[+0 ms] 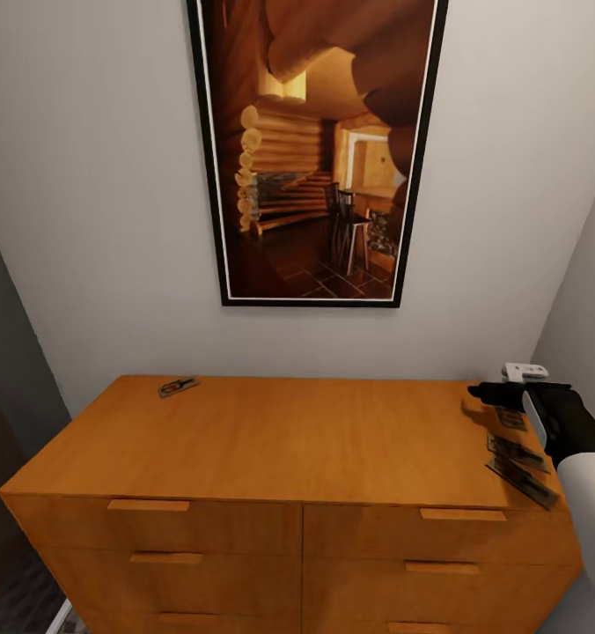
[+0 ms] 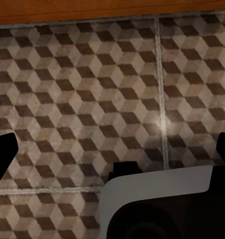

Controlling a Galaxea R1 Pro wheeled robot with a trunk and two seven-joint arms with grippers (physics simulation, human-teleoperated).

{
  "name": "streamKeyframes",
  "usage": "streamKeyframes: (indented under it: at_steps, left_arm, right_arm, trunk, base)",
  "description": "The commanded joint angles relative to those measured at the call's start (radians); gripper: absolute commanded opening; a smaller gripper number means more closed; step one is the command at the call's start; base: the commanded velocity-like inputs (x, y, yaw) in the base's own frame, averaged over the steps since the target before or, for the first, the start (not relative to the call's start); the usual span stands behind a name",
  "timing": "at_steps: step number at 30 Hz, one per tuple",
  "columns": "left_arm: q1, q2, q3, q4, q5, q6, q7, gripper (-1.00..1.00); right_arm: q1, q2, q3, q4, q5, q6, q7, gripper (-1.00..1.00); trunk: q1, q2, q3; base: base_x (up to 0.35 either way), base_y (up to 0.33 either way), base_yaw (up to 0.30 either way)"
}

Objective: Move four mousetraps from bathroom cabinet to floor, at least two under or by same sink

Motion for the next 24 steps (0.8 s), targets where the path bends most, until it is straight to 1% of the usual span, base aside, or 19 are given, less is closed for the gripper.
streamKeyframes:
  at_steps: [1, 4, 24]
  left_arm:
    - [0.000, 0.001, -0.006, 0.000, 0.000, -0.002, 0.001, 1.00]
    - [0.000, 0.000, -0.007, 0.001, 0.000, -0.002, 0.001, 1.00]
    - [0.000, -0.001, -0.006, 0.012, 0.000, -0.002, 0.001, 1.00]
  right_arm:
    - [-0.001, -0.001, -0.005, 0.006, 0.010, -0.005, 0.008, 1.00]
    - [-0.001, -0.015, -0.006, 0.045, 0.010, -0.047, 0.008, 1.00]
    - [-0.001, -0.019, -0.007, 0.076, 0.010, -0.057, 0.008, 1.00]
  trunk:
    - [0.000, -0.001, -0.001]
    - [0.000, -0.001, -0.001]
    - [0.000, -0.001, -0.001]
  base:
    - [0.020, 0.000, 0.000]
    - [0.008, 0.000, 0.000]
    - [0.000, 0.000, 0.000]
